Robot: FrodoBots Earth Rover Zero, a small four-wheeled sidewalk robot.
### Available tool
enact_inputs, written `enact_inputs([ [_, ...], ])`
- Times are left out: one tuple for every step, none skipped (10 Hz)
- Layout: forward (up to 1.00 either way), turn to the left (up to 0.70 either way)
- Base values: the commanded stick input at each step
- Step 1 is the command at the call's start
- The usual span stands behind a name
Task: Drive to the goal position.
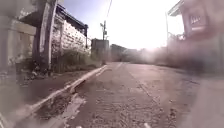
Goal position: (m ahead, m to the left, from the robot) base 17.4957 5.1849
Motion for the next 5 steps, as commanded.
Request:
enact_inputs([
  [1.00, 0.00],
  [1.00, 0.00],
  [1.00, 0.00],
  [1.00, -0.02],
  [1.00, -0.19],
])
